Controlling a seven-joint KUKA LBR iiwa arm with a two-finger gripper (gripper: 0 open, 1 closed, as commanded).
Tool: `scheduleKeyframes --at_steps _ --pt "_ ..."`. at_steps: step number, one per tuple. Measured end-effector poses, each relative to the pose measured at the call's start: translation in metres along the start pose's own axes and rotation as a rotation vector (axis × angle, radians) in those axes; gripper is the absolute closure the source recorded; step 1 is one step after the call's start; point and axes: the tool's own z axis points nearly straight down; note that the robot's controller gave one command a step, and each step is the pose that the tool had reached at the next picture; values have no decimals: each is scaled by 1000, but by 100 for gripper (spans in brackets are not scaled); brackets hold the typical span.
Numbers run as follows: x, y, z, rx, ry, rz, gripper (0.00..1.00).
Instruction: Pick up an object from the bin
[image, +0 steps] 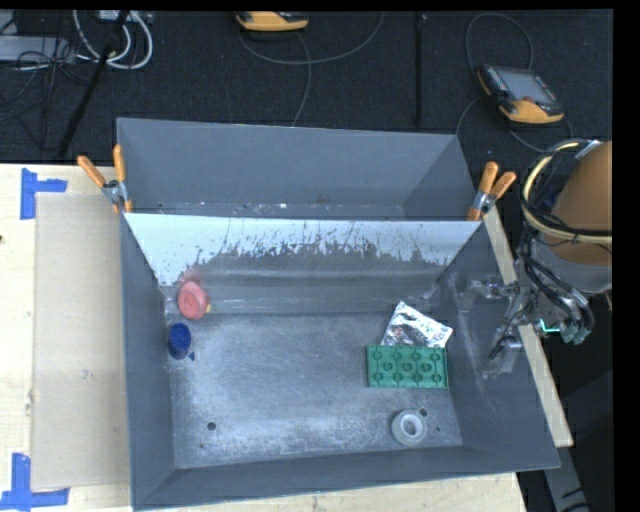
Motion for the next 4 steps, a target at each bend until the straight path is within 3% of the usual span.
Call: scheduleKeyframes --at_steps 1,2,4 --pt "-45 -4 142 1 -3 -185 0" --pt "0 47 138 1 -7 -42 0" --pt "-1 48 138 2 -7 -51 0"
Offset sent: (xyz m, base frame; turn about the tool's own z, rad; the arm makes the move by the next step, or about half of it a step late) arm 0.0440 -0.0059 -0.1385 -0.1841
